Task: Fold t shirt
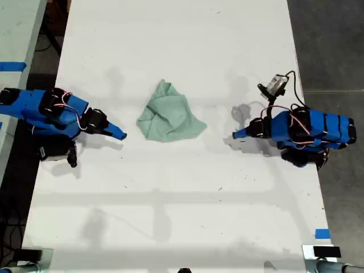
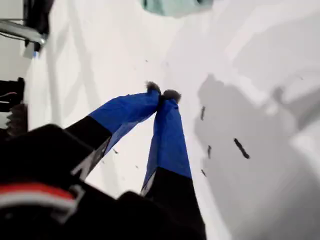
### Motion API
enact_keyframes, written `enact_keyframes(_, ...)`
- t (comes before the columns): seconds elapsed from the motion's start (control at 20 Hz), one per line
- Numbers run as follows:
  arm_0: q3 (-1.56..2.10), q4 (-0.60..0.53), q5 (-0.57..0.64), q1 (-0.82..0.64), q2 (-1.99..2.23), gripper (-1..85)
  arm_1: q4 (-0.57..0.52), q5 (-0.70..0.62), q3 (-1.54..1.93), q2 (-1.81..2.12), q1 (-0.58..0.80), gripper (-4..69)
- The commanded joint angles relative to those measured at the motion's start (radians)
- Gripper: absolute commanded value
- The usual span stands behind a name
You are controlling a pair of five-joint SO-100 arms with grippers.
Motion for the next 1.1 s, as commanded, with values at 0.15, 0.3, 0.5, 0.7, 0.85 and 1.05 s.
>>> enact_keyframes(0.15,0.207,0.137,-0.1,0.005,0.242,7.2,0.149,0.402,0.106,0.006,0.057,6.6)
enact_keyframes(0.3,0.209,0.195,-0.038,0.037,0.241,11.5,0.15,0.187,0.104,0.005,0.034,16.0)
enact_keyframes(0.5,0.207,0.195,-0.043,0.043,0.241,11.5,0.15,0.097,0.104,0.005,-0.057,15.3)
enact_keyframes(0.7,0.207,0.195,-0.043,0.041,0.241,11.5,0.15,0.087,0.104,0.005,-0.032,15.5)
enact_keyframes(0.85,0.207,0.195,-0.043,0.041,0.241,11.5,0.15,0.087,0.104,0.005,-0.032,15.5)
enact_keyframes(1.05,0.207,0.195,-0.043,0.041,0.241,11.5,0.15,0.087,0.104,0.005,-0.032,15.5)
